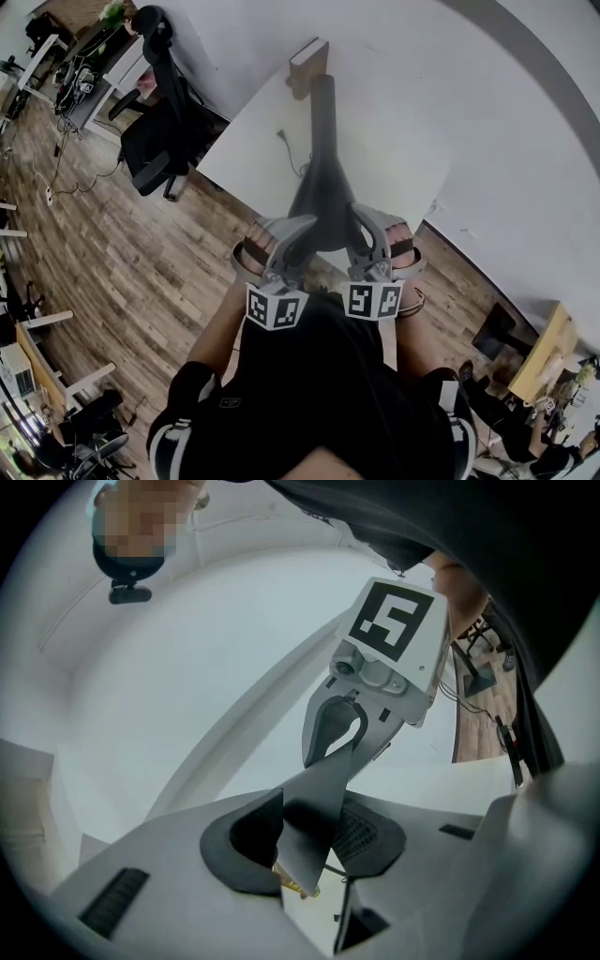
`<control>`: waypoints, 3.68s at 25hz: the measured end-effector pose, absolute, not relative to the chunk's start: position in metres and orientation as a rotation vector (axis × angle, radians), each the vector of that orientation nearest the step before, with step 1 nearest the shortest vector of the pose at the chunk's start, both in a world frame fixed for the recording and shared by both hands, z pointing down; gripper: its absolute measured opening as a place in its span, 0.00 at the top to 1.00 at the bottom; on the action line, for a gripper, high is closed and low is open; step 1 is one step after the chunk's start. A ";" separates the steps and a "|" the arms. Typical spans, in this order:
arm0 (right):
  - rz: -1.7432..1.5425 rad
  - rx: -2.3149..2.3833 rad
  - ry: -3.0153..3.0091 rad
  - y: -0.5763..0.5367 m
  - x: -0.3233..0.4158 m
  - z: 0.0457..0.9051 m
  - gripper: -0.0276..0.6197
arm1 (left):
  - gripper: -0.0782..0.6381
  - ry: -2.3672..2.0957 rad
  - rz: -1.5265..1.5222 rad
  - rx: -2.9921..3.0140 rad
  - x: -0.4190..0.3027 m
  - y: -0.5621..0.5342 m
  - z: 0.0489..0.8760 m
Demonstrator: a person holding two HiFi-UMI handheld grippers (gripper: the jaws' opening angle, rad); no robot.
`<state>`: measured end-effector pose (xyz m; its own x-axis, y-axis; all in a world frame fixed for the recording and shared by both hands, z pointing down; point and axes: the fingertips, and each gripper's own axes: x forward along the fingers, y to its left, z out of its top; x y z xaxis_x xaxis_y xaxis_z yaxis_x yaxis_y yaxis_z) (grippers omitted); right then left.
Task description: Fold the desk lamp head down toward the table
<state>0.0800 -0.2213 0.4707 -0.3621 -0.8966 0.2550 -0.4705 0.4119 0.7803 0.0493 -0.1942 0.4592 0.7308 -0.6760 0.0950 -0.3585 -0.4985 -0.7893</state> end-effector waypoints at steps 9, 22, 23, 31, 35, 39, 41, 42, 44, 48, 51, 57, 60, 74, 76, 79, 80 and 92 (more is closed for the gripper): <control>-0.943 1.166 -1.918 -0.227 0.081 0.496 0.73 | 0.70 0.810 -0.537 -1.946 0.049 -0.200 0.489; -1.172 1.174 -1.706 -0.243 0.085 0.542 0.70 | 0.71 0.886 -0.649 -1.558 0.052 -0.220 0.540; -1.185 1.176 -1.689 -0.245 0.084 0.544 0.70 | 0.71 0.893 -0.650 -1.541 0.051 -0.222 0.542; -1.241 1.192 -1.614 -0.255 0.087 0.560 0.69 | 0.71 0.927 -0.636 -1.458 0.053 -0.232 0.561; -1.244 1.197 -1.593 -0.259 0.087 0.570 0.68 | 0.70 0.939 -0.645 -1.433 0.053 -0.236 0.578; -1.249 1.199 -1.564 -0.265 0.087 0.577 0.67 | 0.68 0.946 -0.660 -1.411 0.054 -0.244 0.583; -1.256 1.204 -1.556 -0.267 0.087 0.580 0.67 | 0.68 0.947 -0.668 -1.397 0.054 -0.246 0.585; -1.257 1.207 -1.555 -0.268 0.087 0.582 0.67 | 0.68 0.947 -0.669 -1.398 0.054 -0.248 0.586; -1.255 1.212 -1.551 -0.270 0.087 0.586 0.67 | 0.67 0.948 -0.666 -1.410 0.055 -0.250 0.589; -1.246 1.221 -1.532 -0.275 0.088 0.592 0.65 | 0.66 0.954 -0.661 -1.409 0.055 -0.256 0.595; -1.235 1.218 -1.526 -0.280 0.088 0.597 0.64 | 0.64 0.956 -0.661 -1.414 0.056 -0.260 0.599; -1.231 1.222 -1.532 -0.278 0.088 0.597 0.64 | 0.64 0.949 -0.660 -1.427 0.056 -0.259 0.603; -1.217 1.224 -1.536 -0.277 0.086 0.596 0.64 | 0.64 0.953 -0.651 -1.441 0.055 -0.257 0.602; -0.923 1.290 -1.745 -0.250 0.090 0.604 0.55 | 0.57 0.974 -0.642 -1.693 0.040 -0.237 0.602; -0.871 1.305 -1.806 -0.243 0.091 0.597 0.54 | 0.56 0.992 -0.637 -1.764 0.030 -0.231 0.598; -0.793 1.316 -1.914 -0.233 0.092 0.583 0.52 | 0.56 0.994 -0.642 -1.921 0.021 -0.219 0.597; -0.762 1.317 -1.951 -0.229 0.092 0.579 0.52 | 0.56 0.991 -0.649 -1.973 0.019 -0.214 0.599; -0.360 1.594 -2.361 -0.221 0.109 0.491 0.66 | 0.60 1.221 -0.442 -2.263 -0.039 -0.219 0.546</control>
